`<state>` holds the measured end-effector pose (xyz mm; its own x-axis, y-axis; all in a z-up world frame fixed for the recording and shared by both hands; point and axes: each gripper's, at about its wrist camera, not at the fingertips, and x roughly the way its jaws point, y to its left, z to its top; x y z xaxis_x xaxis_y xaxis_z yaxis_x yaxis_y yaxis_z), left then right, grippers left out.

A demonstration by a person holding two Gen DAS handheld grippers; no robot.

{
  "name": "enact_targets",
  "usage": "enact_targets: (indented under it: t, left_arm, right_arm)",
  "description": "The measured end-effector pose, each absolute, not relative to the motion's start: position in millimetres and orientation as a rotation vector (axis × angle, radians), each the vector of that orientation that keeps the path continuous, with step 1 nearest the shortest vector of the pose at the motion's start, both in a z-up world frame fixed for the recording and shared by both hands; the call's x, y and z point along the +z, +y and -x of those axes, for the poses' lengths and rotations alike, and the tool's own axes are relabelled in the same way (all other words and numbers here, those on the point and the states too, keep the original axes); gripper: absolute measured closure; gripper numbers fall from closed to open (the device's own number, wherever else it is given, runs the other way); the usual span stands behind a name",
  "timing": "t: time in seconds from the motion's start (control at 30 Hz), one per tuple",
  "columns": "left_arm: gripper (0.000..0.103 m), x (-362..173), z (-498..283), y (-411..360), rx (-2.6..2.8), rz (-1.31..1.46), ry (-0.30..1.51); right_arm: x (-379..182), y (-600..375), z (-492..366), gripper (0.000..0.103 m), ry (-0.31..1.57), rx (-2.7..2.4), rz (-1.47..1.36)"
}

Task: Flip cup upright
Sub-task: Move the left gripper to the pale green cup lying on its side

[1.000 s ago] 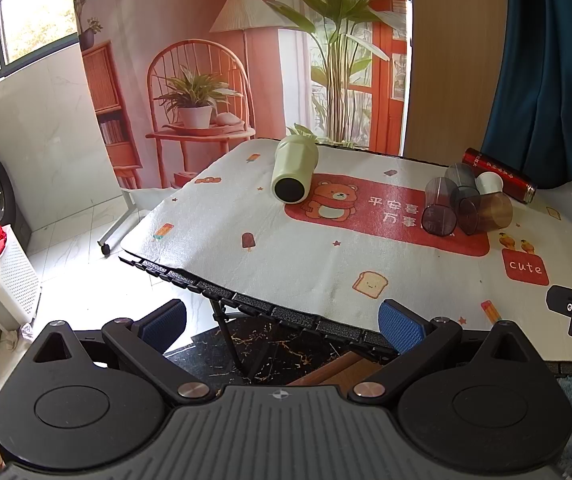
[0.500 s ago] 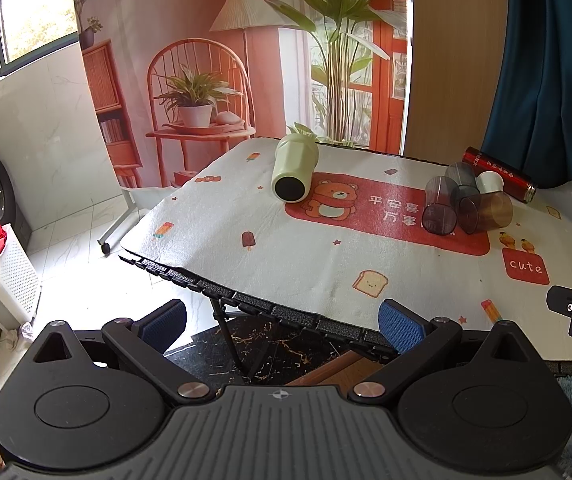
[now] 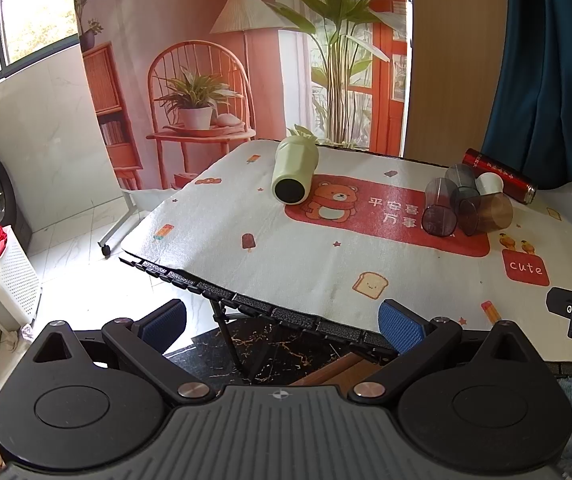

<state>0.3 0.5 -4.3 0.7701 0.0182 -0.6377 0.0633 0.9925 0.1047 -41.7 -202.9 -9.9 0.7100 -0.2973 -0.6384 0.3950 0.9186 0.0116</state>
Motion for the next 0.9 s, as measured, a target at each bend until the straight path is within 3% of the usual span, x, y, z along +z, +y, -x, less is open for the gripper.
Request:
enact_targets:
  t: [0.4, 0.9]
  left_arm:
    - [0.0, -3, -36, 3, -0.036, -0.126, 0.718]
    - [0.002, -24, -240, 2, 0.014, -0.132, 0.674]
  right_arm:
    - [-5, -212, 27, 0.0, 0.676, -0.371, -0.143]
    - [-22, -255, -67, 0.0, 0.647, -0.367, -0.18]
